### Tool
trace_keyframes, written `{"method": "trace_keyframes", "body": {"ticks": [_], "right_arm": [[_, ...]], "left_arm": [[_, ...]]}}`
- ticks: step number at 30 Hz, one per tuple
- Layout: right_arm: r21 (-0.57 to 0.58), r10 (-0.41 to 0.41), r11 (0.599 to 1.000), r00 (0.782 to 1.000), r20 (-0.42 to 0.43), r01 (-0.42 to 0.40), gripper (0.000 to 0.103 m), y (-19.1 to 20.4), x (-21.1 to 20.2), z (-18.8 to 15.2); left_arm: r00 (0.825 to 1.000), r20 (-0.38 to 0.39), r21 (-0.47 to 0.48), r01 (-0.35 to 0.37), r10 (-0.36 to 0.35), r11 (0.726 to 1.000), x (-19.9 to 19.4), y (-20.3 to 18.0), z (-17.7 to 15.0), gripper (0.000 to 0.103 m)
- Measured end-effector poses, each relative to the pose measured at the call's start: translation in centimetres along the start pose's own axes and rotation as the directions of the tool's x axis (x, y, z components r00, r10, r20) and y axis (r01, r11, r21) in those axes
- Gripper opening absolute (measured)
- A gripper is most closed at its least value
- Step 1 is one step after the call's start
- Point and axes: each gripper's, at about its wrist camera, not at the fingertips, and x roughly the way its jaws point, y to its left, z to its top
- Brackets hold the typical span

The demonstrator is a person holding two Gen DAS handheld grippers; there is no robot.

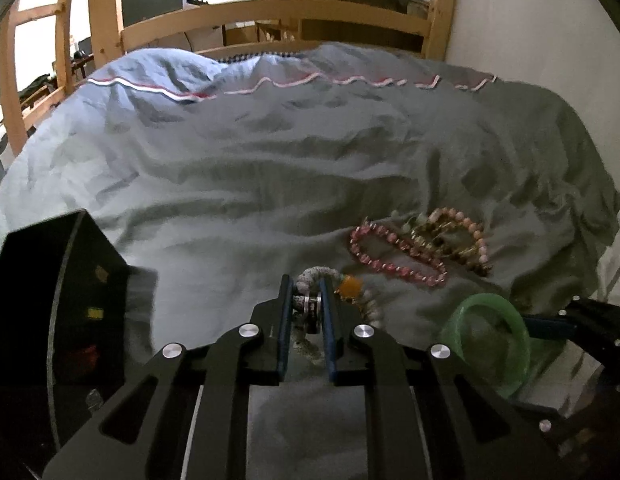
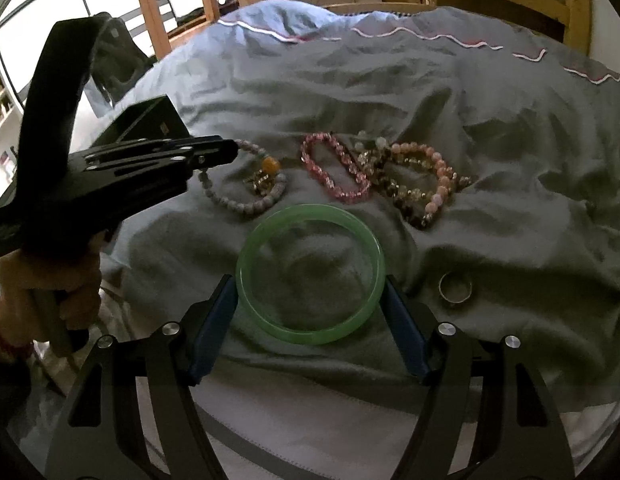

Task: Organize jewelry
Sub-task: 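Grasp the green jade bangle with the right tool while the left tool grasps the white bead bracelet, then carry the bangle with the right tool into the black box while the left tool drops the white bracelet there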

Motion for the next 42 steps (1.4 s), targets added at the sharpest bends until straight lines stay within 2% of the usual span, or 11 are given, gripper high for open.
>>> {"method": "trace_keyframes", "body": {"ticks": [6, 19, 29, 42], "right_arm": [[-0.007, -0.013, 1.0, 1.0, 0.024, 0.013, 0.072, 0.3, -0.7, 0.3], [-0.062, -0.033, 0.997, 0.996, 0.085, 0.038, 0.072, 2.3, -4.0, 0.1], [-0.143, -0.049, 0.988, 0.993, 0.111, 0.065, 0.072, 6.5, -6.3, 1.4], [-0.243, -0.01, 0.969, 0.994, 0.11, 0.036, 0.072, 13.6, -5.3, 3.8]], "left_arm": [[1.0, 0.027, 0.001, 0.008, -0.008, 1.0, -2.5, -0.2, 0.1, 0.013], [0.999, 0.037, 0.016, -0.037, 0.036, 0.999, -7.6, 0.0, -0.7, 0.013], [0.995, 0.074, -0.031, -0.071, 0.073, 0.997, -11.6, 3.0, -0.8, 0.013], [0.984, 0.119, -0.077, -0.122, 0.131, 0.99, -14.8, 8.4, -0.3, 0.013]]}}
